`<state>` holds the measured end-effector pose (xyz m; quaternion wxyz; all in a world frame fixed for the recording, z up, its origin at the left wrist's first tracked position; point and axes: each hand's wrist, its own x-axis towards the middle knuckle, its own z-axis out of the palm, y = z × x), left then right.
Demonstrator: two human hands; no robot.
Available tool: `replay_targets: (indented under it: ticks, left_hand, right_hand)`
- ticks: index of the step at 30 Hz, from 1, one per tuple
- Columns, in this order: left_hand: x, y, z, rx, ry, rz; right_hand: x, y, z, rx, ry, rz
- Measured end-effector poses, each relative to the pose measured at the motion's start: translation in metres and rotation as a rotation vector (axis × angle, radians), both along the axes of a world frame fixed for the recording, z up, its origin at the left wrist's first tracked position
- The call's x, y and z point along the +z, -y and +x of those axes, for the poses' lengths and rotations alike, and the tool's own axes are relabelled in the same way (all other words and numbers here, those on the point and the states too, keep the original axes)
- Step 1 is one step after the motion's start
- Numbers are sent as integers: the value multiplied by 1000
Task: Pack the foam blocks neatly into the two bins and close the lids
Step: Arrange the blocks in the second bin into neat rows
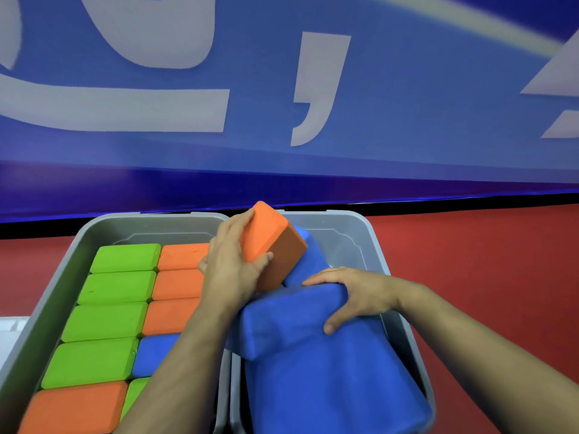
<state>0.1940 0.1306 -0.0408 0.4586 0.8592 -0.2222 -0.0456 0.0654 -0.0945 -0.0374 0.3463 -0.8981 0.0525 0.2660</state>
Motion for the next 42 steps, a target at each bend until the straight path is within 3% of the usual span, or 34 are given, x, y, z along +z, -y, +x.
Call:
replay_targets:
  ticks: [6, 15, 19, 24, 28, 33, 42]
  left_hand:
    - [16, -1, 3, 75, 43, -64]
    - [22, -7, 0, 63, 45, -91]
    - [23, -12, 2, 76, 53, -69]
    - [25, -11, 0, 11, 41, 16]
    - [20, -10, -5, -126, -26, 113]
    - [13, -4, -11, -278, -44, 254]
    - [39, 21, -21, -360, 134, 485]
  right_hand:
    - [19, 2, -22, -83, 162, -189]
    - [37, 1, -61, -296, 283, -286]
    - [55, 14, -79, -497, 363, -364]
    - [44, 6, -81, -927, 495, -176]
    - [36, 4, -76, -1093, 539, -9]
    - [47, -3, -73, -1122, 604, 127]
    - [56, -5, -71, -1071, 615, 113]
